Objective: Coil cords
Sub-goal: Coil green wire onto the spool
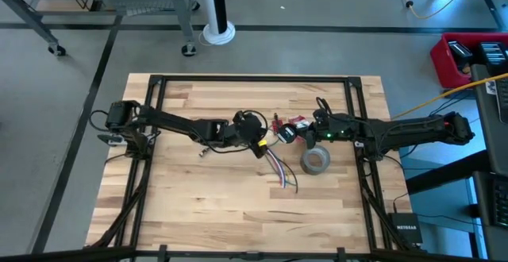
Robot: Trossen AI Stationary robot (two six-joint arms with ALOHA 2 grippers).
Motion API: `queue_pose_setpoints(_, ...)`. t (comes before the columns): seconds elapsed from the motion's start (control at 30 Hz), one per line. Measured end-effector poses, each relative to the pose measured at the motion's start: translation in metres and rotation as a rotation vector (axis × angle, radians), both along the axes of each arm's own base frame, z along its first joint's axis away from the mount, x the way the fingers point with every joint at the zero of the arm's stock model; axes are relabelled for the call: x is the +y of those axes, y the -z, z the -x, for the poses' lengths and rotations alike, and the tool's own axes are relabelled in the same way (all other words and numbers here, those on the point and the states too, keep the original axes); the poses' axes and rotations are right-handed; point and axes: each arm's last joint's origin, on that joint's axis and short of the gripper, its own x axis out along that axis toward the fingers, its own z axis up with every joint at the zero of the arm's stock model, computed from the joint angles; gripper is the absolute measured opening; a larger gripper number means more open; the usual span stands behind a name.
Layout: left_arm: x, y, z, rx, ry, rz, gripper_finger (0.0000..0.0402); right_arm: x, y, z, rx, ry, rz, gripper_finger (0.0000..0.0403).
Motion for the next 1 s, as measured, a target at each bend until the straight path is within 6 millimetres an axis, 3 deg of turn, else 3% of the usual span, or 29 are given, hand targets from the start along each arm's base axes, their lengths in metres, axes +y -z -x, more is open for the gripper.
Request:
queue_pose_setpoints(0.17,0.001,-0.011,0.004,-0.033,0.0,0.012,0.0,0.0,0.0,0.0,-0.003,-0.003,-0.001,0.0007)
queue_pose_setpoints(0.57,0.003,-0.004,0.008,0.022,0.043,0.184,0.0,0.002,-0.004,-0.002,-0.047,-0.083,-0.024,0.0007)
queue_pose_setpoints(0.77,0.016,0.002,0.012,0.073,0.0,0.242,0.0,0.002,-0.005,-0.002,-0.049,-0.087,0.018,0.0004)
queue_pose_setpoints(1.0,0.05,-0.003,0.011,0.014,-0.035,0.252,0.0,0.002,-0.005,-0.002,-0.046,-0.088,0.035,0.0003)
